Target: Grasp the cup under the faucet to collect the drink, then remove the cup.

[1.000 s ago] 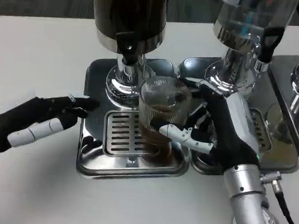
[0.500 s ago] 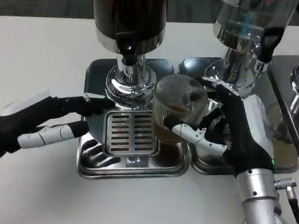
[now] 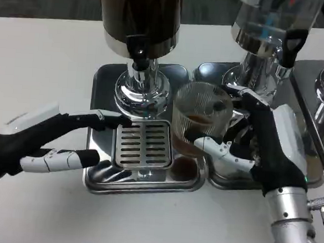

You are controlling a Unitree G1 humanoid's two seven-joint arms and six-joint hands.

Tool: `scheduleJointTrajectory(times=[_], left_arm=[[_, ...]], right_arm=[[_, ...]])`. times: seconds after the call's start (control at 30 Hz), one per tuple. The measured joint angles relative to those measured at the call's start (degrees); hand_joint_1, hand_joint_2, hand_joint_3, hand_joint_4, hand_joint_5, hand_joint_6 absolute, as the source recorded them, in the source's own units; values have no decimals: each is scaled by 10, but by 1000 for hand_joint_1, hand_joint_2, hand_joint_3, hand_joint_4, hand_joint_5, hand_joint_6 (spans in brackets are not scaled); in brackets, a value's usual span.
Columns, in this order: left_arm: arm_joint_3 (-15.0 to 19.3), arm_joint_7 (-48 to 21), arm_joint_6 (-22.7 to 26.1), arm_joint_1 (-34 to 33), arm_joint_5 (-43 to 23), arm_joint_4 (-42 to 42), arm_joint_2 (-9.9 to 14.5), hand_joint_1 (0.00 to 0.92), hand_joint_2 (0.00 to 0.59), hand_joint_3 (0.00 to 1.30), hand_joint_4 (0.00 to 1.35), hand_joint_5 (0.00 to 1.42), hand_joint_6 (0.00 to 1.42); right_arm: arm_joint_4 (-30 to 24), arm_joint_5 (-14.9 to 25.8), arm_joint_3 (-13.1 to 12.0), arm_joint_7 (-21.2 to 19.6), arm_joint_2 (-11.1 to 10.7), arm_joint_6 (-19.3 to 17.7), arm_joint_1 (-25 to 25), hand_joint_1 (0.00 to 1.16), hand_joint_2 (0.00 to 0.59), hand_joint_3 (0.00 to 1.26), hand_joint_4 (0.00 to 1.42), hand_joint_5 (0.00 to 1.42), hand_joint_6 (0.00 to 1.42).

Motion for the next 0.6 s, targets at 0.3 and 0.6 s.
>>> scheduleJointTrajectory(times=[0.3,0.6], left_arm=[[-4,35,-45,21,24,-26,14,0,100,152,28,96,185],[-15,50,-66,49,33,-59,32,0,99,142,18,93,185]], right_arm=[[-21,0,-1,8,-4,3,11,880,140,653,755,944,1189],[-60,1,-4,22,-6,11,41,884,138,654,764,946,1191]])
